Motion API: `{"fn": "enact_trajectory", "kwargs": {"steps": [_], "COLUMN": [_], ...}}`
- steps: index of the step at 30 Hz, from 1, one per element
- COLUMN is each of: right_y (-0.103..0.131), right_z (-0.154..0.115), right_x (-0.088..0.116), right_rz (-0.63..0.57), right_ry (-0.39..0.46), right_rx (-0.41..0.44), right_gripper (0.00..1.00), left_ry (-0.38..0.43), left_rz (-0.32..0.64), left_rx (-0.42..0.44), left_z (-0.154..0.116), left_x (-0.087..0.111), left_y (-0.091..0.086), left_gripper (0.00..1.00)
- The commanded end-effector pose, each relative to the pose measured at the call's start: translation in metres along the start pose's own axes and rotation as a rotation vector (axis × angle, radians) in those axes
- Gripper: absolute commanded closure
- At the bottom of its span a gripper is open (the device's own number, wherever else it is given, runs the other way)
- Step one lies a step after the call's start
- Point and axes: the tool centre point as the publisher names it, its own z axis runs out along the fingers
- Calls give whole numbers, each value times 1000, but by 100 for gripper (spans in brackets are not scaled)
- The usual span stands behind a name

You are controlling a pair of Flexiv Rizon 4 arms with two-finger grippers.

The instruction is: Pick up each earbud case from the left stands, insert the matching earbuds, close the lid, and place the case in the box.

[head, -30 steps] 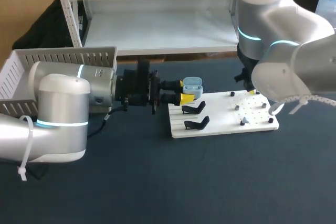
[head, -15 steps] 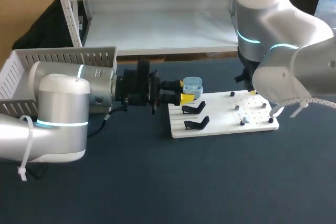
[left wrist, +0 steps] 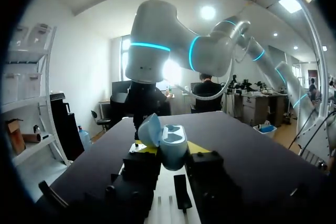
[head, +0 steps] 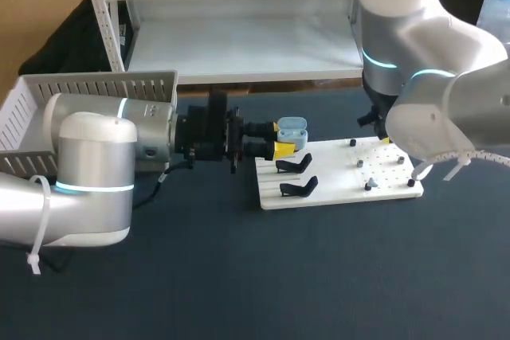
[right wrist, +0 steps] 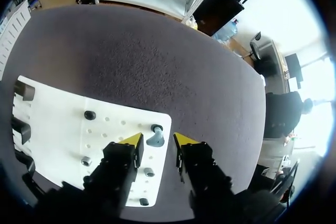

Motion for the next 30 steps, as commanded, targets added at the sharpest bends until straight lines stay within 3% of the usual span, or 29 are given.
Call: {"fn": "enact_trajectory", "kwargs": {"steps": [1, 15, 22, 25, 30], "right_y": [1, 2, 2, 3, 3], "right_z": [2, 4, 6, 6, 5], "right_x": [2, 0, -2, -2, -2], "right_rz": [1, 2, 0, -2, -5], "right_ry": [-6, -1, 6, 10, 11], "right_rx": [3, 2, 3, 3, 6], "right_gripper": [67, 71, 84, 100, 100], "left_ry": [-3, -3, -3, -3, -3], "left_rz": [2, 2, 2, 2, 2], "left_rx": [-5, -5, -5, -5, -5], "left_z": [0, 0, 0, 0, 0], "left_x": [1, 1, 1, 1, 1], "left_y": [-2, -2, -2, -2, -2], "left_gripper": [100, 100, 100, 100, 100]}}
